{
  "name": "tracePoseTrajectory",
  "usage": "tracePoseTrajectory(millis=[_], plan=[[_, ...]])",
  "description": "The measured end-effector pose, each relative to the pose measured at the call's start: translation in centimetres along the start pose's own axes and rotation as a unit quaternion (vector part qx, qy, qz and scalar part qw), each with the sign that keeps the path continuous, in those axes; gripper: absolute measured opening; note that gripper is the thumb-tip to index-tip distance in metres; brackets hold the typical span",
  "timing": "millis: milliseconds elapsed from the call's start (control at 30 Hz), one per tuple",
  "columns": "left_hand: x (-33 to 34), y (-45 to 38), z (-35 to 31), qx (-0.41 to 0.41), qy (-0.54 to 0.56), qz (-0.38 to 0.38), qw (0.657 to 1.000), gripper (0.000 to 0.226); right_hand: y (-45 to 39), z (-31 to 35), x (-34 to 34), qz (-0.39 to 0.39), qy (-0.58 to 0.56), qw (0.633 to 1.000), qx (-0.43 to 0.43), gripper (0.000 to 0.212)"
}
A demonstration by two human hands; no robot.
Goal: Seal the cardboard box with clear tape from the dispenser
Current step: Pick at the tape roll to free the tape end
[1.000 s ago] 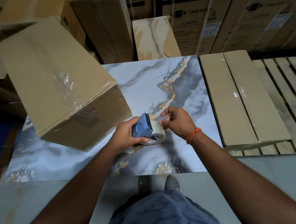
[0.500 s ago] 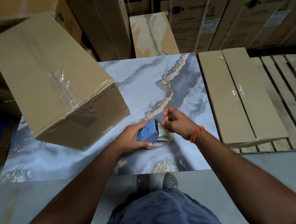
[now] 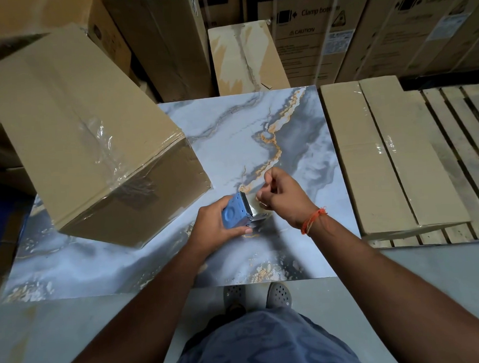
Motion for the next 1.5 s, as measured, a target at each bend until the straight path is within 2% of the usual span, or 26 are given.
tracePoseTrajectory(millis=[267,567,667,833,1033,1200,1333,1500], plan=[[-1.6,-0.8,-0.4,-0.025,-0.037,0.010,0.999,0.074,0.0,1.9,-0.4,-0.023,0.003,0.999,-0.027,0.039],[-3.7,-2.7,-1.3,0.041,-0.180,0.062,0.981,0.077,0.2,2.8,-0.8,-0.030,0.022,0.998,-0.052,0.039],[-3.8,-2.9,-1.4,0.061,-0.219,0.074,0.971,0.076,0.4,2.9,-0.6,-0.022,0.056,0.996,-0.066,0.033],[-3.9,-2.7,-1.2,0.053,-0.214,0.069,0.973,0.074,0.8,3.0,-1.0,-0.048,0.085,0.992,-0.079,0.027],[-3.7,-2.5,-1.4,0.048,-0.210,0.063,0.975,0.071,1.0,3.3,-1.4,-0.061,0.107,0.988,-0.091,0.037],[-3.7,-2.6,-1.7,0.051,-0.207,0.064,0.975,0.075,1.1,3.8,-1.6,-0.060,0.115,0.987,-0.097,0.036],[-3.6,-2.4,-1.0,0.045,-0.207,0.082,0.974,0.071,0.9,5.5,-2.5,-0.089,0.115,0.984,-0.104,0.035],[-3.9,-1.9,-0.4,0.067,-0.223,0.065,0.970,0.066,1.2,7.0,-3.2,-0.065,0.173,0.978,-0.100,0.031]])
Point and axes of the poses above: each hand's wrist, its own y-axis away from the middle knuckle, its own x-axis out of the palm, z = x × y, the point moved 2 cm from there along -y, towards the middle knuckle, and after that the axes turned 10 degrees about -y, right-handed, at the moved point
